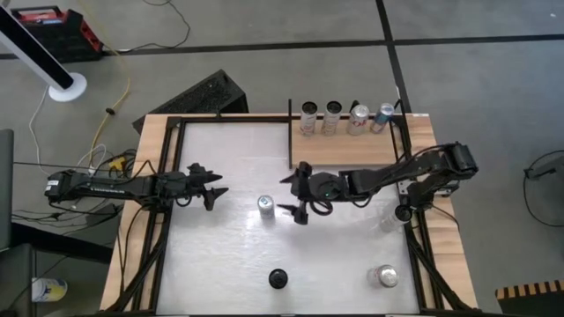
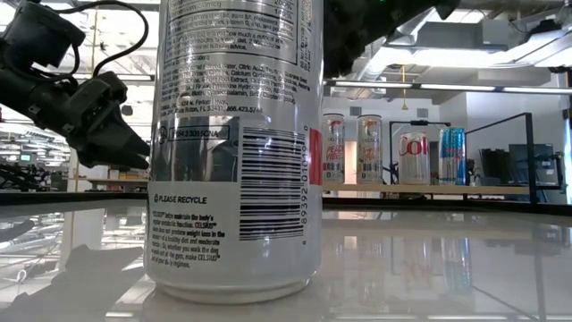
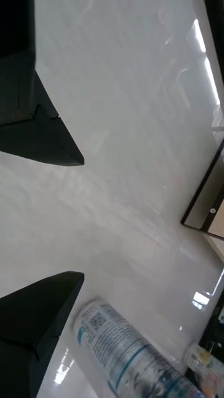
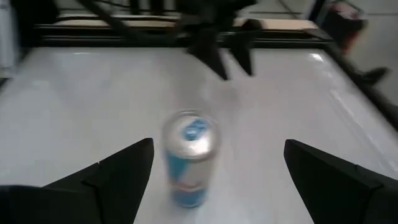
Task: Place canned beverage on shelf
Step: Put the blue soda can on the shelf aligned with the other blue soda can
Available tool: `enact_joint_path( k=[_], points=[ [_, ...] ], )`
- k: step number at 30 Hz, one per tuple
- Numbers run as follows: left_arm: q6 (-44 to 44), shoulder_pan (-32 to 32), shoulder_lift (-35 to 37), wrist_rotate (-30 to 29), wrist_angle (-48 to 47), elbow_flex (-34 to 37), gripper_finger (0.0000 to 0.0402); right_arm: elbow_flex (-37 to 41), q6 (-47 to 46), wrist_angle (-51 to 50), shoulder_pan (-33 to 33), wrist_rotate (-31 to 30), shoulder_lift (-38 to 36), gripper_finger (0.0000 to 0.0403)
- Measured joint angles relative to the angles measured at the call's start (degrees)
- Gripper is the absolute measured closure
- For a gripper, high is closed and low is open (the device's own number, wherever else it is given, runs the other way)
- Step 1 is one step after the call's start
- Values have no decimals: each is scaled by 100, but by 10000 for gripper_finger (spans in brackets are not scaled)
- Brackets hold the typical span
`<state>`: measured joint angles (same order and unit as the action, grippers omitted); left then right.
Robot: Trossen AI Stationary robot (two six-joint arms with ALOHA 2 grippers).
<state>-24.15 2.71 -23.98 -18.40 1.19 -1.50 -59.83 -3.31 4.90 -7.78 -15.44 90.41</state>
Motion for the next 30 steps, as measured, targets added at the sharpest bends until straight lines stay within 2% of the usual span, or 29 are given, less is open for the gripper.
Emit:
enact_joint_path(
  k=[6, 11, 16, 30],
  points=[
    [-244, -1, -1, -5, 0, 0, 125, 20, 449, 217, -14, 741, 259, 19],
    [-765, -1, -24, -14, 0, 0, 125, 7, 962, 817, 131, 1262, 587, 19],
    [-659, 4, -61, -17, 0, 0, 125, -23, 1035, 1048, 306, 1804, 782, 19],
    [-582, 4, -78, 153, -17, 0, 125, -37, 1067, 1446, 556, 2183, 979, 19]
  ],
)
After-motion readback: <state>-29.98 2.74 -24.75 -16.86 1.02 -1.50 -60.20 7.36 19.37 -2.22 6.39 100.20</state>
